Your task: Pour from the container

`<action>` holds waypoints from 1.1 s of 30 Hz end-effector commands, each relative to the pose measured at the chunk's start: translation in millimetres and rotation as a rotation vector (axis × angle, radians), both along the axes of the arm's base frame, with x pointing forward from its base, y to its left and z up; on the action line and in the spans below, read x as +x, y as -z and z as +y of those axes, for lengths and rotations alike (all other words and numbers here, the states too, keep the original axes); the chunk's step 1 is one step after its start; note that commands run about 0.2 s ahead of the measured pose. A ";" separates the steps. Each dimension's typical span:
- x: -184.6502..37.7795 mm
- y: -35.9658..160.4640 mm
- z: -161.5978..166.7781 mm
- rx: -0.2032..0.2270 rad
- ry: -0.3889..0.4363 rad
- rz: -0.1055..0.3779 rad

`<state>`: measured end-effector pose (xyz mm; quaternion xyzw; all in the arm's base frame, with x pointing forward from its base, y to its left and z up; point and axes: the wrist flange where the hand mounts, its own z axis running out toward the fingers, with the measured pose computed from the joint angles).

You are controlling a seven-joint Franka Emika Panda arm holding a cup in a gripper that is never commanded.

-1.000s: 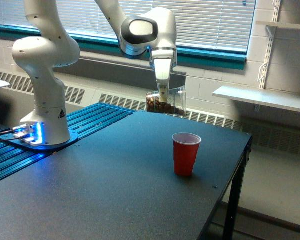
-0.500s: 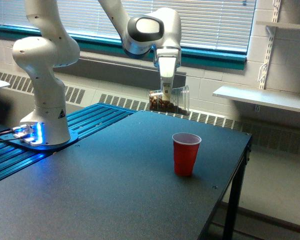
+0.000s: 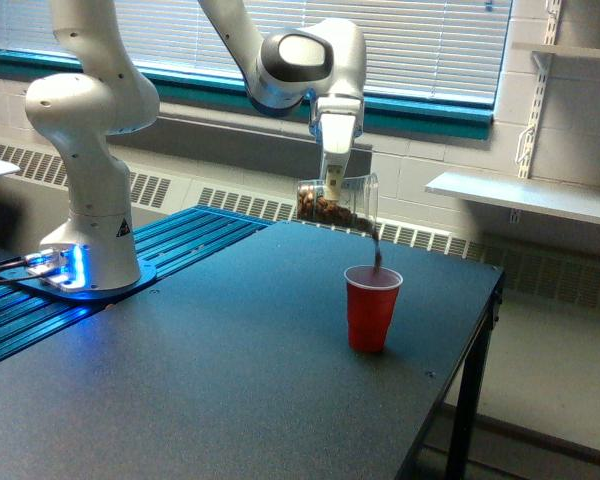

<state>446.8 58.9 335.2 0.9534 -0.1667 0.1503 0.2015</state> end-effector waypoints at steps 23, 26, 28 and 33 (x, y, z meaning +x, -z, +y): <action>8.4 -8.7 16.0 -0.100 -0.012 0.028; 10.1 -10.9 17.7 -0.112 -0.014 0.034; 11.0 -11.0 18.3 -0.117 -0.016 0.037; 10.9 -10.1 18.8 -0.128 -0.012 0.042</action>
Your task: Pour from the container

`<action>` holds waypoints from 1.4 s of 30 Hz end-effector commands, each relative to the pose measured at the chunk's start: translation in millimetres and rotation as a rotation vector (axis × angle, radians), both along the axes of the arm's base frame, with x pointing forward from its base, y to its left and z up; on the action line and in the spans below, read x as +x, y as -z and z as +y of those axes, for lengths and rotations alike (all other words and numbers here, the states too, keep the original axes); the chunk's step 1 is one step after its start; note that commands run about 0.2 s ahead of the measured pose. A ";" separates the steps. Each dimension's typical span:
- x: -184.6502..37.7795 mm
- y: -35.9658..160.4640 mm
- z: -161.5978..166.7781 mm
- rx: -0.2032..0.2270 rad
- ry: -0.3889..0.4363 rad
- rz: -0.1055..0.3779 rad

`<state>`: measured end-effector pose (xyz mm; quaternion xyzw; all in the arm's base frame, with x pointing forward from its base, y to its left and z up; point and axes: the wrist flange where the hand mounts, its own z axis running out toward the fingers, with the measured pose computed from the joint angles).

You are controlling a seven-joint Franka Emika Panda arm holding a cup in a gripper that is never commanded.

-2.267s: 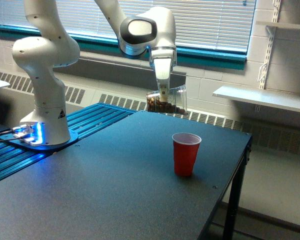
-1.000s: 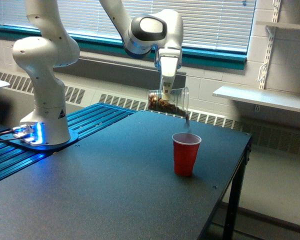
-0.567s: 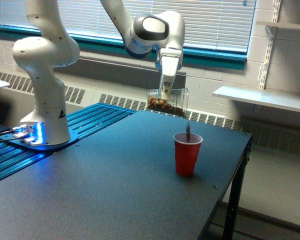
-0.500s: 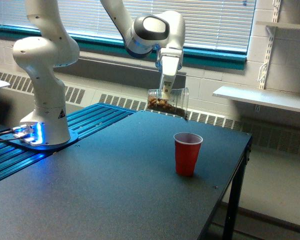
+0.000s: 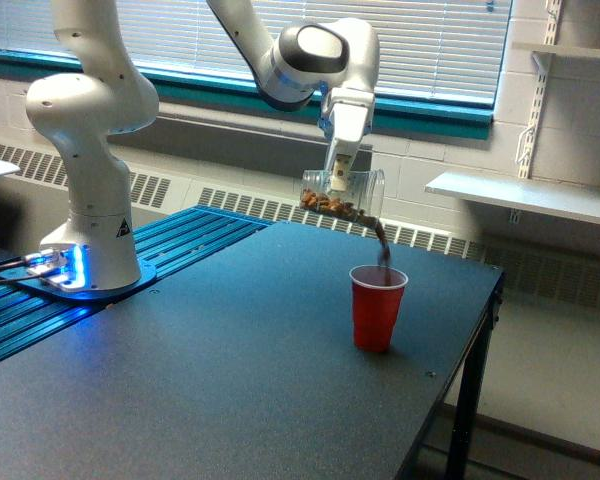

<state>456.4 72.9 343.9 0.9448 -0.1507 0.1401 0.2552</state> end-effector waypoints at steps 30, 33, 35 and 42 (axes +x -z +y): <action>-0.1 -10.3 7.0 -0.104 -0.003 0.036; 0.6 -10.4 7.3 -0.109 -0.007 0.038; 0.8 -10.9 7.7 -0.113 -0.007 0.040; 0.4 -12.7 9.5 -0.132 -0.002 0.047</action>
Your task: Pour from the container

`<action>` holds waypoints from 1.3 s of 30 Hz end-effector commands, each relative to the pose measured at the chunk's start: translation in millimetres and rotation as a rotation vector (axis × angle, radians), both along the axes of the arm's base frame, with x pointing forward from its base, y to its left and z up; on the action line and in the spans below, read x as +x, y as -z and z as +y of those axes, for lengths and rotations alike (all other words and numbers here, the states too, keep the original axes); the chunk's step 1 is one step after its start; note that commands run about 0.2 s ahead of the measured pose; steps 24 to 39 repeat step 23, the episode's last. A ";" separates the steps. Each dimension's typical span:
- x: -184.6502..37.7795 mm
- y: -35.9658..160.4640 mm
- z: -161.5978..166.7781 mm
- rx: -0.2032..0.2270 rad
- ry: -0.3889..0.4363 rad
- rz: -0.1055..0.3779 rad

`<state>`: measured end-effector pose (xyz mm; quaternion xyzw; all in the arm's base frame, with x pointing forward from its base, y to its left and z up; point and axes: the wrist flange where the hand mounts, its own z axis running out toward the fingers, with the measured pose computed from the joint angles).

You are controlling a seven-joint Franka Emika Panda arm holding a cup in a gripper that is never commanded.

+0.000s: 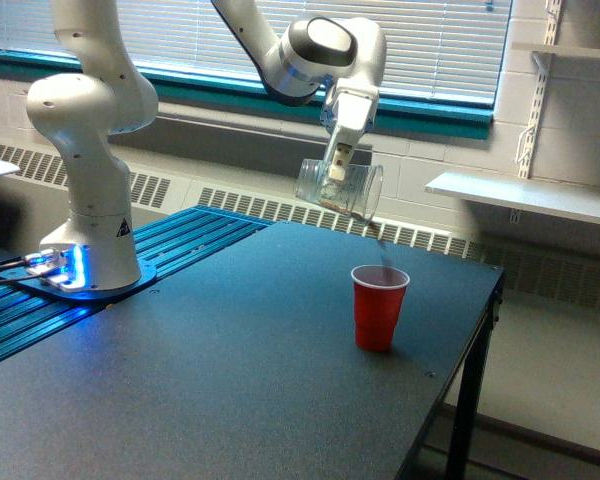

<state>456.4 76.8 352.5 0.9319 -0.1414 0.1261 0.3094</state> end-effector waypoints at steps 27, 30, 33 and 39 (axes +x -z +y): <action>3.1 -6.9 7.3 -0.041 0.008 0.037; 3.1 -6.9 7.3 -0.041 0.008 0.037; 3.1 -6.9 7.3 -0.041 0.008 0.037; 3.1 -6.9 7.3 -0.041 0.008 0.037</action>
